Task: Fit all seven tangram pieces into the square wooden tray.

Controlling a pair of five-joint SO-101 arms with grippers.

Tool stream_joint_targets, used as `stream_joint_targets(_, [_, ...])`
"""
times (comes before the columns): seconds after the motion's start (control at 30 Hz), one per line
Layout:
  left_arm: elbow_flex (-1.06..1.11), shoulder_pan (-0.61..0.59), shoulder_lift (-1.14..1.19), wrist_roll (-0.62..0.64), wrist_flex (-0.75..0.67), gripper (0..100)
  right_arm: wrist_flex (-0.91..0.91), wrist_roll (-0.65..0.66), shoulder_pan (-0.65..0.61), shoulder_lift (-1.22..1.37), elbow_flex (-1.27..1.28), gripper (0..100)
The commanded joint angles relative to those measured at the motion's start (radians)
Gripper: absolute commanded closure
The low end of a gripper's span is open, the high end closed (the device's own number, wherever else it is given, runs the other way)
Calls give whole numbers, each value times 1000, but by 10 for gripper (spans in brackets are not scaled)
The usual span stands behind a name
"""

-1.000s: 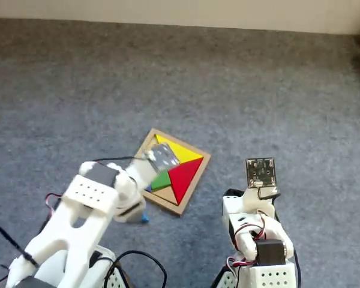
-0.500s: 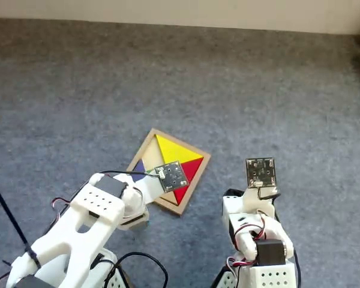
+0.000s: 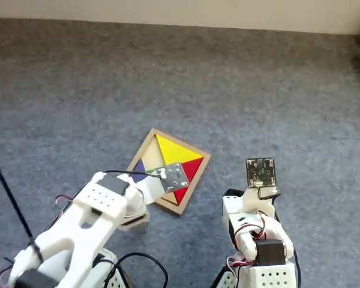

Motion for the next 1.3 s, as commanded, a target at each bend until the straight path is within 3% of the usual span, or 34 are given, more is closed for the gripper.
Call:
stream_joint_targets(0.0, [-125, 31, 151, -8, -2, 756, 2, -3, 12, -10, 117, 993])
stream_joint_targets(0.13, [-191, 36, 249, -9, 37, 808, 2, -3, 12, -10, 117, 993])
stream_joint_targets(0.53, [-200, 33, 252, 44, 43, 860, 2, -3, 12, -10, 117, 993])
stream_joint_targets(0.87, [-203, 27, 249, 86, 49, 864, 2, -3, 12, -10, 117, 993])
stream_joint_targets(1.27, [-202, -2, -73, 164, 216, 864, 2, -3, 12, -10, 117, 993])
